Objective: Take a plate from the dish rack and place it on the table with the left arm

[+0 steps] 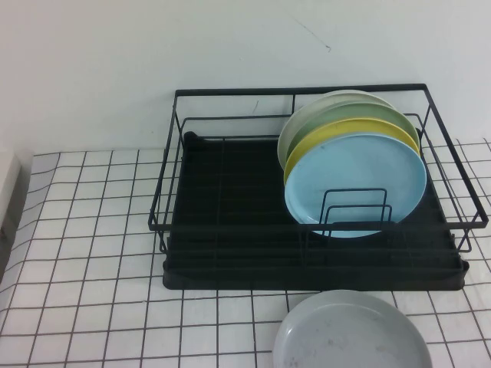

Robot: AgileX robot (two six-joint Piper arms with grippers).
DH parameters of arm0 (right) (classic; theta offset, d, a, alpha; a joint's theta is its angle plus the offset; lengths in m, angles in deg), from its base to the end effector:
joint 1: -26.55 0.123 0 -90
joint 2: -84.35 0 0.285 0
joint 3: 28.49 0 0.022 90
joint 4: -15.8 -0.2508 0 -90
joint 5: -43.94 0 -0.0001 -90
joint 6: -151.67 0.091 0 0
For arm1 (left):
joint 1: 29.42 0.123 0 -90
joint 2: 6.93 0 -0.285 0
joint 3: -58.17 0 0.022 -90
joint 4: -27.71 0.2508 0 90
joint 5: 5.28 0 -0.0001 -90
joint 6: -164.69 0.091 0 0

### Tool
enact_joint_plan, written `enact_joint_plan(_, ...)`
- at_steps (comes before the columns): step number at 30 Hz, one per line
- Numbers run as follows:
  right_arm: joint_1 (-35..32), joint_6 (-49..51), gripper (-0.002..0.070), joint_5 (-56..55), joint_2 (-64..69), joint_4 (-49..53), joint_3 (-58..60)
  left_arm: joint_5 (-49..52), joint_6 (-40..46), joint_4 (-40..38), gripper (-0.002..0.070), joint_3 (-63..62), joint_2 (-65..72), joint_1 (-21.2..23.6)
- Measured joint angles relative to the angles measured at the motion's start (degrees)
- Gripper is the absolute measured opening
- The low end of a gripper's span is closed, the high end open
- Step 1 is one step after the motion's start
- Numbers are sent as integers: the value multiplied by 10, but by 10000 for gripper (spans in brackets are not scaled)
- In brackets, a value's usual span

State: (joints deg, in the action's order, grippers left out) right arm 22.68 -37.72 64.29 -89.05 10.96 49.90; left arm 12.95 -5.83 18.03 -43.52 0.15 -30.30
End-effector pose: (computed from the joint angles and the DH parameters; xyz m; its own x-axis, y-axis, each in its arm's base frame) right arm 0.0526 -0.0009 0.1755 -0.2652 -0.0668 -0.9619 0.0169 0.9971 -0.0739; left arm 0.0537 -0.0056 0.1791 -0.2310 0.0084 -0.9729 0.0676 0.9977 -0.0075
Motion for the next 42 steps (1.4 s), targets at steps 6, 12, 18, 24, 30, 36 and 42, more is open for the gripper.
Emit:
enact_joint_plan(6, 0, 0, -1, 0, 0, 0, 0, 0, 0, 0, -3, 0, 0, 0)
enact_joint_plan(12, 0, 0, -1, 0, 0, 0, 0, 0, 0, 0, -3, 0, 0, 0)
enact_joint_plan(18, 0, 0, -1, 0, 0, 0, 0, 0, 0, -1, -3, 0, 0, 0)
enact_joint_plan(24, 0, 0, -1, 0, 0, 0, 0, 0, 0, -1, -3, 0, 0, 0)
enact_joint_plan(30, 0, 0, -1, 0, 0, 0, 0, -2, 0, -23, -3, 0, 0, 0)
enact_joint_plan(36, 0, 0, -1, 0, 0, 0, 0, -7, 0, -55, -3, 0, 0, 0)
enact_joint_plan(42, 0, 0, -1, 0, 0, 0, 0, -32, -33, -162, -3, 2, 0, 0)
